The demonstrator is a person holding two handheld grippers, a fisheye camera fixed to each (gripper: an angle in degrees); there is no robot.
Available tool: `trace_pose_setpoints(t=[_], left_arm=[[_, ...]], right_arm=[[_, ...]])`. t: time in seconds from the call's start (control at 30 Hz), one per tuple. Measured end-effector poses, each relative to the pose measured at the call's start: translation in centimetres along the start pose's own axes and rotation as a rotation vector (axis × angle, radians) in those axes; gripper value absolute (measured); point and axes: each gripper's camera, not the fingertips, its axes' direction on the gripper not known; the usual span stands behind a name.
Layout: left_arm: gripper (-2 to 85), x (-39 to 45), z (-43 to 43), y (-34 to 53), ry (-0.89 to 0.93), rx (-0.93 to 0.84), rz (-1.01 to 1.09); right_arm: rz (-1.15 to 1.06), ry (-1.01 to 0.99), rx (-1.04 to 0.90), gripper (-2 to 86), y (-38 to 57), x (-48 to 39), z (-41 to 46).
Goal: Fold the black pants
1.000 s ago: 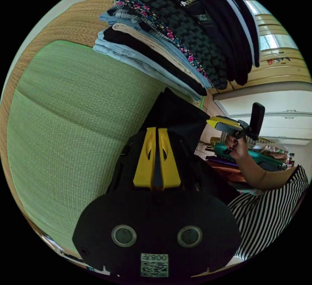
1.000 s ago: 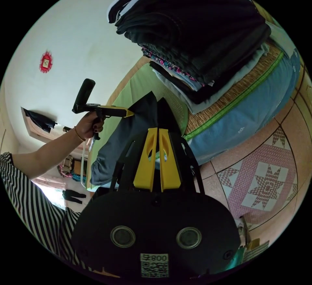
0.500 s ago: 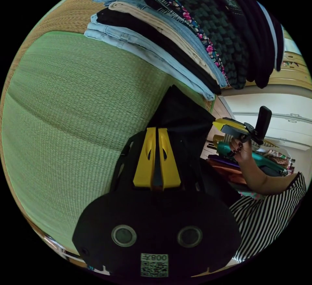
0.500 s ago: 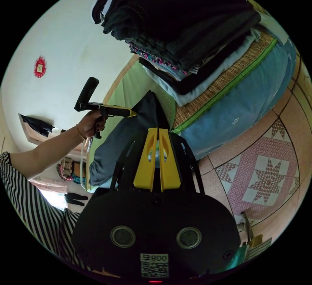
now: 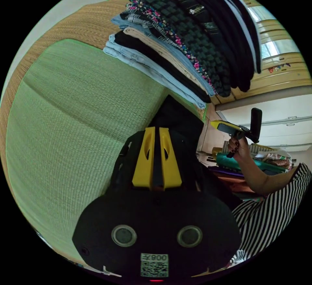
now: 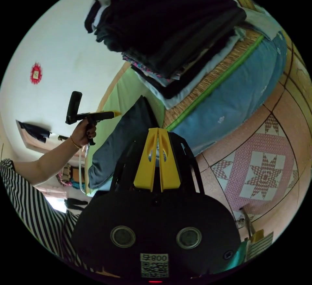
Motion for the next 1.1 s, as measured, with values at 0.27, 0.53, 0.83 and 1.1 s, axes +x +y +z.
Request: trace_pose_setpoints(t=[0.27, 0.53, 0.83, 1.1], left_arm=[[0.2, 0.1, -2.2, 6.2, 0.002, -0.065, -0.097], [0.1, 0.2, -10.6, 19.3, -0.016, -0.006, -0.147], [0.8, -5.3, -20.0, 37.8, -0.006, 0.082, -0.497], [4.9, -12.7, -32.2, 47.0, -0.046, 0.336, -0.652]], right_arm=[[-0.214, 0.168, -0.144, 0.0, -0.7, -2.4, 9.7], [-0.271, 0.179, -0.141, 0.0, 0.9, -1.3, 13.1], [-0.588, -0.048, -0.407, 0.1, 4.3, -8.9, 27.6], [-0.839, -0.175, -0.620, 0.5, 7.4, -16.8, 42.5]])
